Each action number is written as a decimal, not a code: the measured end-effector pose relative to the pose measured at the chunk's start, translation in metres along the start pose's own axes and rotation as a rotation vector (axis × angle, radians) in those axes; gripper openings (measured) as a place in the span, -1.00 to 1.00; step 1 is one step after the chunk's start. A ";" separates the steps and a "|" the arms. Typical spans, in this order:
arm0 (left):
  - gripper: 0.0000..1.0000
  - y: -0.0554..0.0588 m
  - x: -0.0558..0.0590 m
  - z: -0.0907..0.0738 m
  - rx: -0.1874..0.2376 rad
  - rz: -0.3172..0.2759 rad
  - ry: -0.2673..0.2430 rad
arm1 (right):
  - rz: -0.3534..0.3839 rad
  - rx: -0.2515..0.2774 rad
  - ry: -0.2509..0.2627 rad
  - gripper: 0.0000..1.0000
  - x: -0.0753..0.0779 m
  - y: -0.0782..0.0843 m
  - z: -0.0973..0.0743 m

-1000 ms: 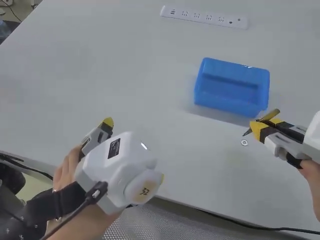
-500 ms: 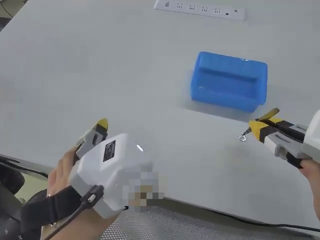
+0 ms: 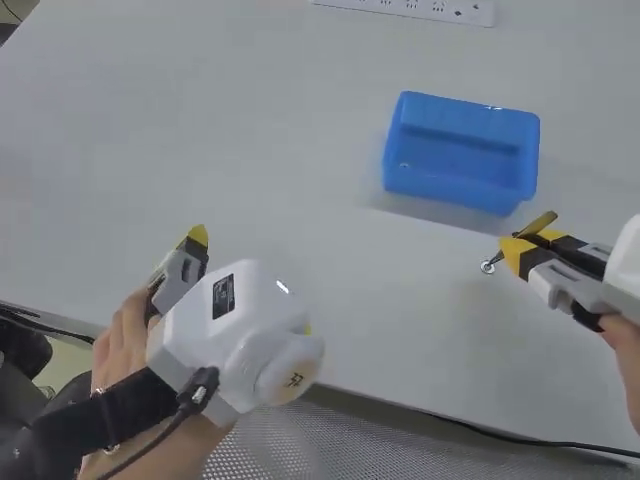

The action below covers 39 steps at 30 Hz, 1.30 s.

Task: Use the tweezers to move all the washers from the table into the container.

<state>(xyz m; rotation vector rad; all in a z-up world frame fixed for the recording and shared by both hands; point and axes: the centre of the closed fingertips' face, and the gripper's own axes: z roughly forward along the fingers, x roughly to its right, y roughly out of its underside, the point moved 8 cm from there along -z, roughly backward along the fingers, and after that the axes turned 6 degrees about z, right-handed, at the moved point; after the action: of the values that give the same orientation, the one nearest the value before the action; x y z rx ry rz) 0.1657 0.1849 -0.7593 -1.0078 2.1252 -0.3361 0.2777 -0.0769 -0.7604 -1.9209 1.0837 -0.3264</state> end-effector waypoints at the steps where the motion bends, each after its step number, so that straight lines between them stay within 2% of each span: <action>1: 0.72 0.000 0.000 0.000 0.002 -0.001 0.000 | -0.001 0.000 0.000 -0.91 0.000 0.000 0.000; 7: 0.77 0.001 0.002 0.002 -0.004 -0.008 0.020 | 0.006 0.010 0.002 -0.91 0.002 0.001 0.000; 19: 0.77 0.000 0.002 0.002 0.001 -0.008 0.019 | -0.006 0.012 0.013 -0.93 0.001 0.001 0.001; 23: 0.78 0.001 0.002 0.003 -0.009 0.000 0.022 | -0.002 0.008 0.014 -0.93 0.001 0.001 0.001; 35: 0.77 0.002 0.001 0.002 -0.002 0.001 0.014 | -0.012 0.008 0.016 -0.93 0.000 -0.007 -0.005; 39: 0.83 -0.001 0.003 0.001 0.020 -0.028 0.041 | 0.002 0.024 0.015 -0.93 0.002 -0.013 -0.008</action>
<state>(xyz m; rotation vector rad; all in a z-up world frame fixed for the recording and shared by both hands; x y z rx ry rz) 0.1654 0.1824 -0.7607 -1.0277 2.1417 -0.3940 0.2810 -0.0800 -0.7453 -1.8986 1.0870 -0.3512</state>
